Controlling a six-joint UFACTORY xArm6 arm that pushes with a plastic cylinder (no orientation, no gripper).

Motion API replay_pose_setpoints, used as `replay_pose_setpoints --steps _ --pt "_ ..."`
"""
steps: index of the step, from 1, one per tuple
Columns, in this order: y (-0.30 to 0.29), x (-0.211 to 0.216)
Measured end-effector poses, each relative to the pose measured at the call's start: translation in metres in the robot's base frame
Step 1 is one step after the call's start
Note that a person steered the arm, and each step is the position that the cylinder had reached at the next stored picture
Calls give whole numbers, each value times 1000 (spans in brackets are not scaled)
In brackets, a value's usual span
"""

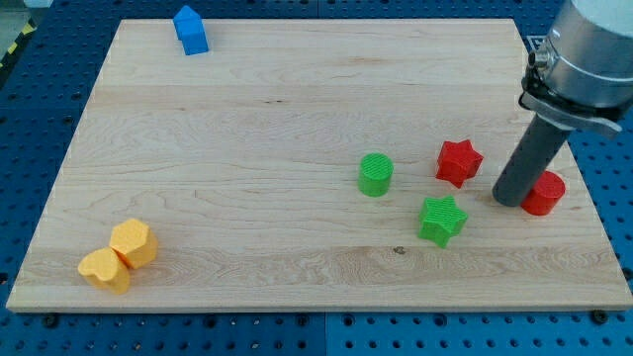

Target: Push the red star to the center

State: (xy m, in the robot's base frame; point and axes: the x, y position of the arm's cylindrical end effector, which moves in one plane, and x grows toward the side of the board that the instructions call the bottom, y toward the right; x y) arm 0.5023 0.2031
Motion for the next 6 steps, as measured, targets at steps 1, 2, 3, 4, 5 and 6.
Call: replay_pose_setpoints --steps 1,2,3,4,5,6 --pt "0 -11" --pt "-6 -11" --pt "-25 -17" --pt "-47 -34" --pt "-72 -51" --pt "-93 -62"
